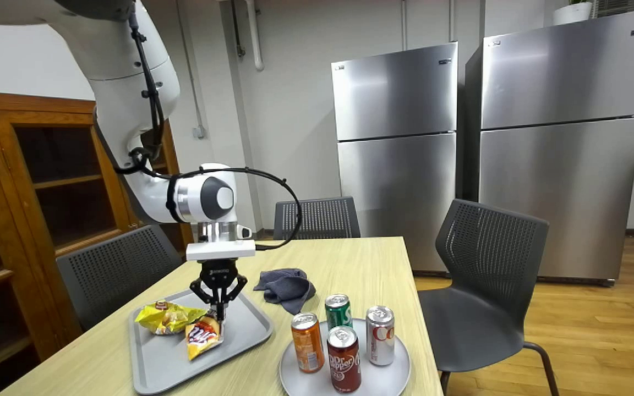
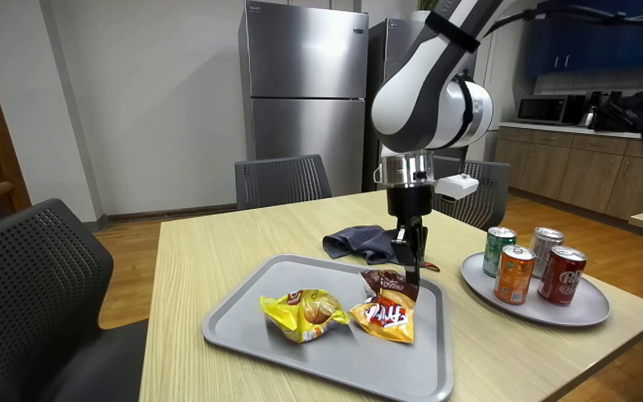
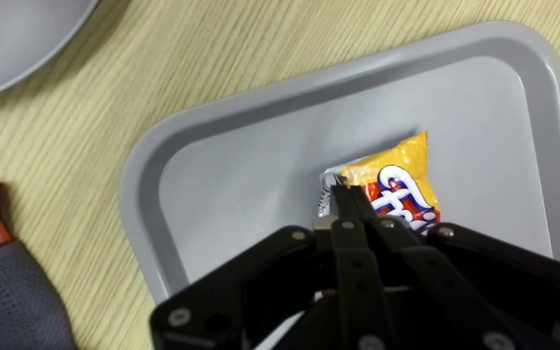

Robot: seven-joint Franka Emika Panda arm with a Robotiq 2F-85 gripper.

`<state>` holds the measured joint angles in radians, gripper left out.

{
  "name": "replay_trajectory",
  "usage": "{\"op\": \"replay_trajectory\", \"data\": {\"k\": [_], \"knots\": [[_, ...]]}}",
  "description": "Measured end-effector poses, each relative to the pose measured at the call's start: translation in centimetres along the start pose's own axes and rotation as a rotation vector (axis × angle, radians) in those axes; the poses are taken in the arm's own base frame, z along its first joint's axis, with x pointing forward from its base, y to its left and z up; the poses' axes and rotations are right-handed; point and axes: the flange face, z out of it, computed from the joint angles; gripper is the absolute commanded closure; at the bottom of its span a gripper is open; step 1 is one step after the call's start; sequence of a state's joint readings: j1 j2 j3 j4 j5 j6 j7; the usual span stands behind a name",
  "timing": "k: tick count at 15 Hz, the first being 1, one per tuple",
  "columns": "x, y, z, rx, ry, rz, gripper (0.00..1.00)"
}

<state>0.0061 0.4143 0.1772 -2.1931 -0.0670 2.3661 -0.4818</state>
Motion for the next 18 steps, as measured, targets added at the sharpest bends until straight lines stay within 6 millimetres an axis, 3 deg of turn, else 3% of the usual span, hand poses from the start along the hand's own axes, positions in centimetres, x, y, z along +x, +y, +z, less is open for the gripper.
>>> {"op": "replay_trajectory", "data": {"k": [6, 9, 13, 18], "knots": [[0.6, 1.2, -6.9, -0.069, 0.124, 0.019, 1.00], [0.5, 2.4, -9.1, -0.093, 0.166, 0.044, 1.00], [-0.5, 4.8, -10.1, -0.113, 0.190, 0.088, 1.00], [-2.2, 7.6, -9.8, -0.110, 0.188, 0.152, 1.00]]}}
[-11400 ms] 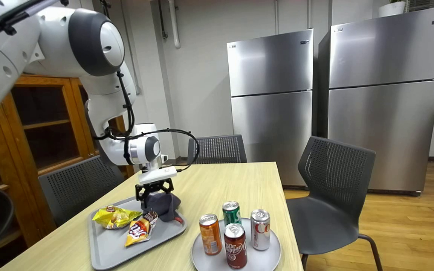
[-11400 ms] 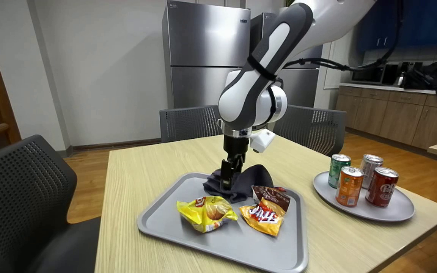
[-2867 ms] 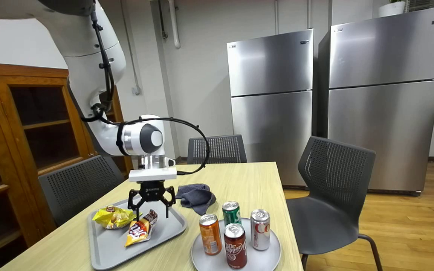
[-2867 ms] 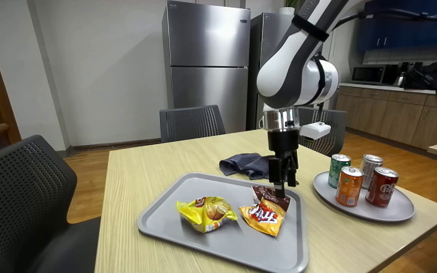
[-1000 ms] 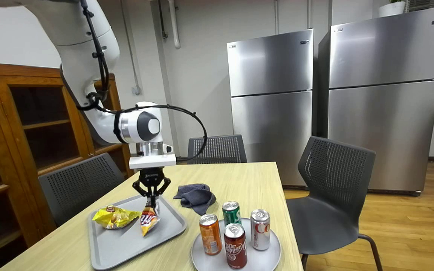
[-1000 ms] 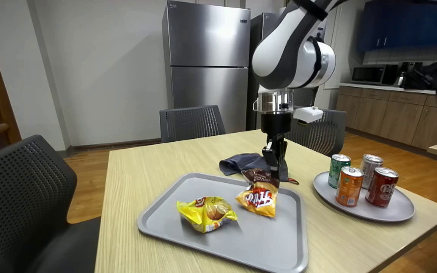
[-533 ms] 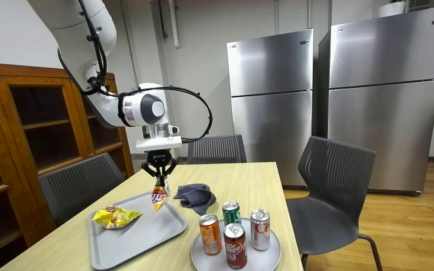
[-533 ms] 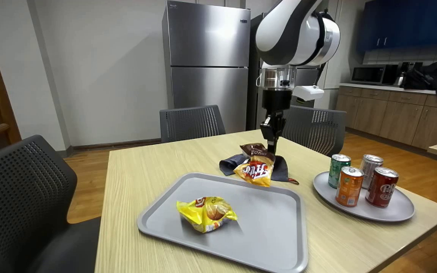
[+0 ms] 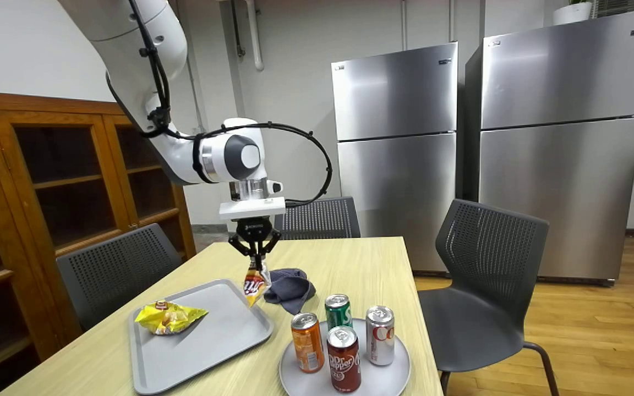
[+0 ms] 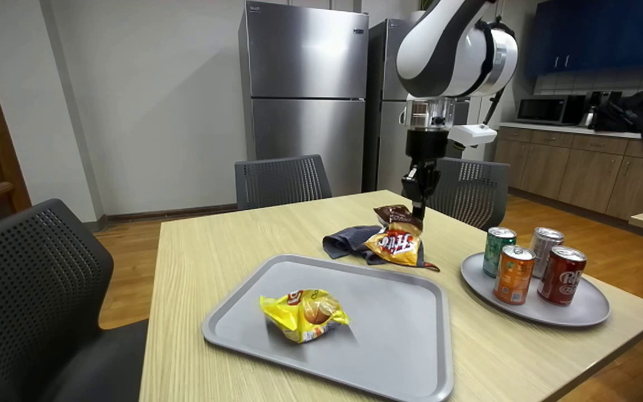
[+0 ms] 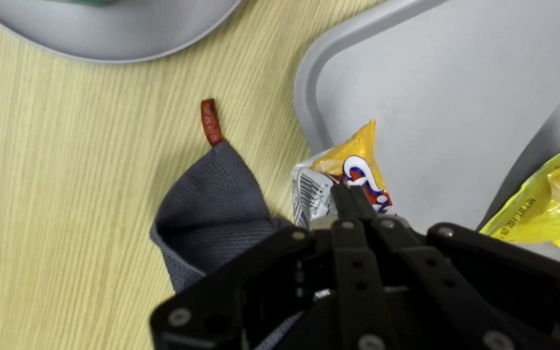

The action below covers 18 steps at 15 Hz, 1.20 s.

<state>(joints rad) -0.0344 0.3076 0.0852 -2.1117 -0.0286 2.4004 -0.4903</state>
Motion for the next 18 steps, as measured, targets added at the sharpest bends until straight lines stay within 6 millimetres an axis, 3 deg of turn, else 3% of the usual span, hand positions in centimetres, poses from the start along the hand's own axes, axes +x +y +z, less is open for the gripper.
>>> {"op": "replay_trajectory", "data": {"k": [7, 18], "knots": [[-1.7, 3.5, 1.3, 0.000, -0.019, 0.091, 1.00], [-2.4, 6.5, 5.5, -0.007, -0.085, 0.119, 1.00]]}}
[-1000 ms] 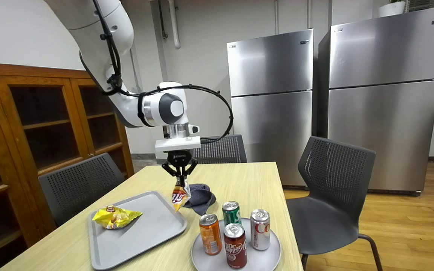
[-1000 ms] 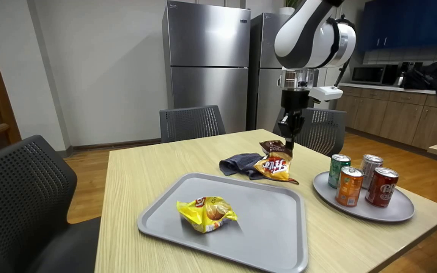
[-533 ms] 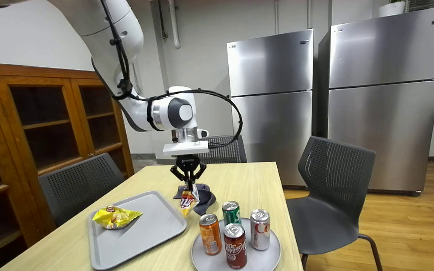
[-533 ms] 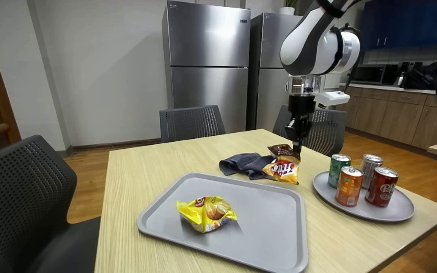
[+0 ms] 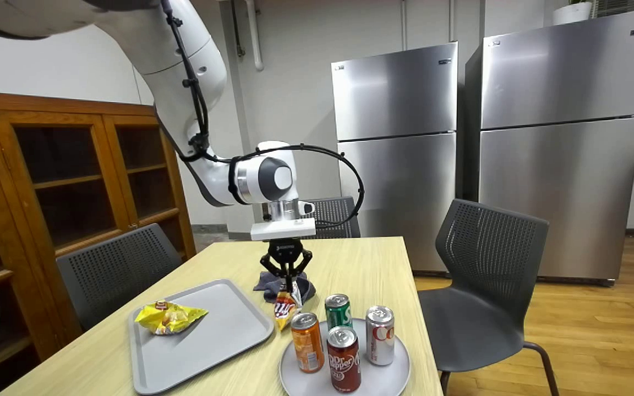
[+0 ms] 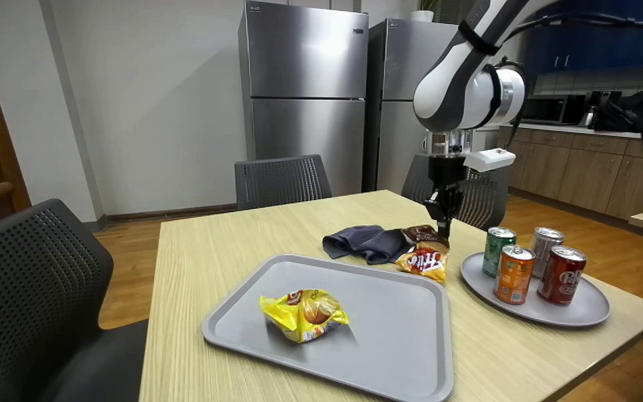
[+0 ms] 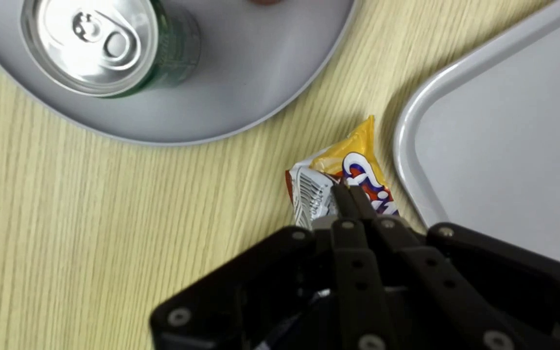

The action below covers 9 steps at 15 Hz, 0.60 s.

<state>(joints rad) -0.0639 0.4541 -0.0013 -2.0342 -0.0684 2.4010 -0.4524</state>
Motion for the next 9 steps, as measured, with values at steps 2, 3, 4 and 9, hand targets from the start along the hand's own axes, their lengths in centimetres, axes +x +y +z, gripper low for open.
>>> {"op": "replay_trajectory", "data": {"k": [2, 3, 4, 9], "knots": [[0.1, 0.3, 0.7, -0.007, -0.011, -0.007, 1.00], [0.2, 0.4, 1.0, -0.008, -0.017, -0.011, 1.00], [0.3, 0.4, 1.4, -0.009, -0.022, -0.014, 1.00], [0.7, 0.4, 2.1, -0.012, -0.033, -0.028, 0.52]]}}
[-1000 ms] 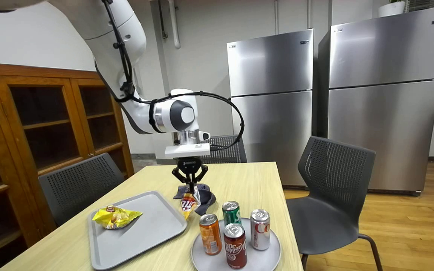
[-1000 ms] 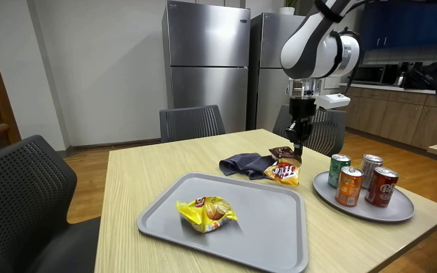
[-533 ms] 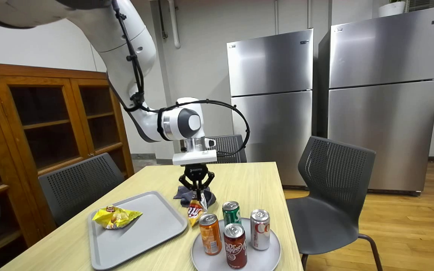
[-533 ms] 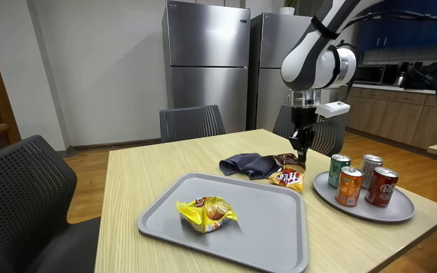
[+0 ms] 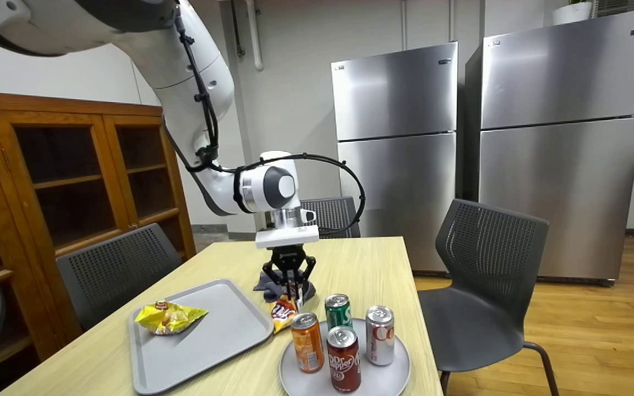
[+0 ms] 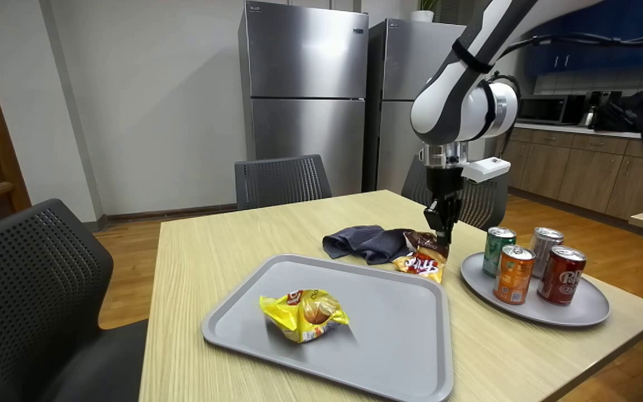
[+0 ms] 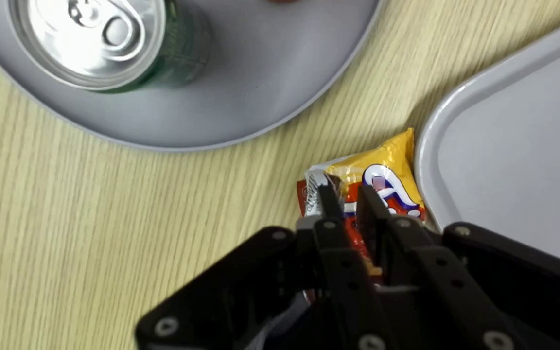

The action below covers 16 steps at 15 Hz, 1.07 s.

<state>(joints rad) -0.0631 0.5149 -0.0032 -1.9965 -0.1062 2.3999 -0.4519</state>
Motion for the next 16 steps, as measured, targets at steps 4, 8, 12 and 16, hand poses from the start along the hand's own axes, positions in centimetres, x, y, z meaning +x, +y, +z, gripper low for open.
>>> {"op": "replay_trajectory", "data": {"k": [4, 8, 12, 16], "knots": [[1.0, -0.9, -1.5, -0.013, 0.024, -0.027, 0.21], [2.3, -3.2, -4.5, -0.029, 0.070, -0.074, 0.00], [3.4, -6.9, -6.5, -0.028, 0.102, -0.134, 0.00], [4.4, -10.9, -7.3, 0.006, 0.145, -0.170, 0.00]]}}
